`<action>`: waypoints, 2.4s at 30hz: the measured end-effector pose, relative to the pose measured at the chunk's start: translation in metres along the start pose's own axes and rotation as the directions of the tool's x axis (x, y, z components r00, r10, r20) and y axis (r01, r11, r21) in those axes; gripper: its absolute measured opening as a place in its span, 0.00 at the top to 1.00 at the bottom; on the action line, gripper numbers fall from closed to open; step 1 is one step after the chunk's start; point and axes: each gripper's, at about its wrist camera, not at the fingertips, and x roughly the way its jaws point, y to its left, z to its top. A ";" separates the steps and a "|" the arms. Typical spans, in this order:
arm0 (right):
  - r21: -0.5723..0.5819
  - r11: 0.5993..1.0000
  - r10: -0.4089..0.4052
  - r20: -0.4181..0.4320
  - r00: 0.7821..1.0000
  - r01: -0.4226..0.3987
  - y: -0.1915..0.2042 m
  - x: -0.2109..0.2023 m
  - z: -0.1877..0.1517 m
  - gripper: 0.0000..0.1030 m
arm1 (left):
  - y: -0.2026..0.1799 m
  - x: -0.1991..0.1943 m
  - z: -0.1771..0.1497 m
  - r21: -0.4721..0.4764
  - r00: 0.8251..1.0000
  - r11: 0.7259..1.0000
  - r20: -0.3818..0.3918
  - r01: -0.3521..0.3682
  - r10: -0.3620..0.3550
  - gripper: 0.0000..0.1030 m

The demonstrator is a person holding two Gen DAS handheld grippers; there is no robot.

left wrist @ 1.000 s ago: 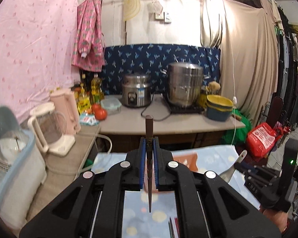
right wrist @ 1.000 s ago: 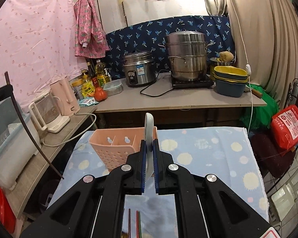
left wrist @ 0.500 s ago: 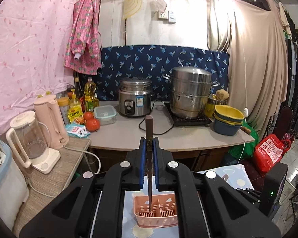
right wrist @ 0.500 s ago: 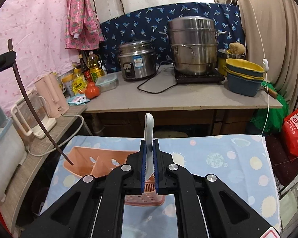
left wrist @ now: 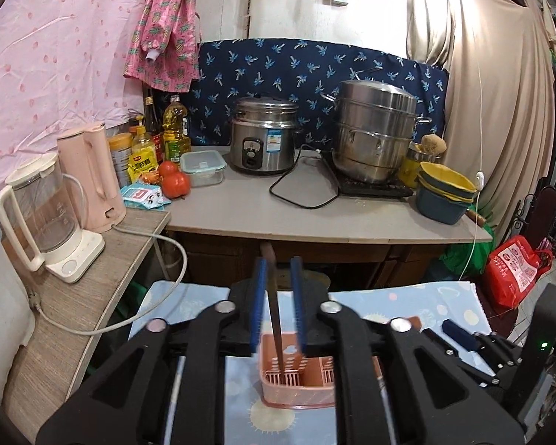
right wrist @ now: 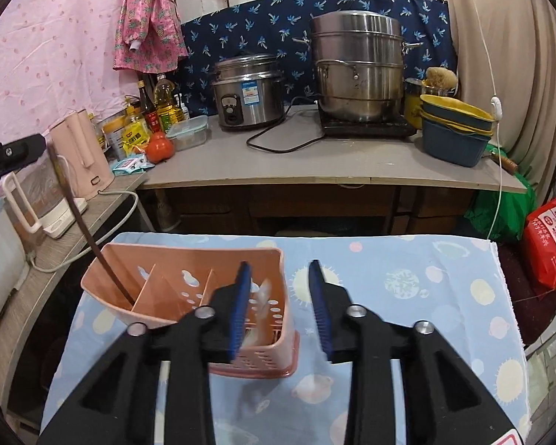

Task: Organize utensils
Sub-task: 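Open the right tool over the basket while the left tool releases the chopstick into it, then withdraw both open tools from the basket back over the utensils, then grasp a green chopstick with the left tool while the right tool grasps another green chopstick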

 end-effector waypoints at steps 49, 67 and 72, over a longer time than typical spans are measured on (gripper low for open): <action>0.130 0.991 0.004 -0.253 0.967 0.030 -0.011 -0.206 -0.288 0.64 | -0.028 -0.169 -0.352 0.016 0.887 0.990 -0.447 0.139 -0.117 0.46; 0.112 0.994 0.032 -0.287 0.957 0.001 0.004 -0.194 -0.296 0.64 | -0.001 -0.161 -0.354 -0.018 0.888 0.998 -0.455 0.064 -0.066 0.48; 0.105 0.995 0.029 -0.296 0.955 0.002 0.006 -0.188 -0.297 0.64 | -0.001 -0.155 -0.352 -0.014 0.891 0.999 -0.451 0.052 -0.053 0.51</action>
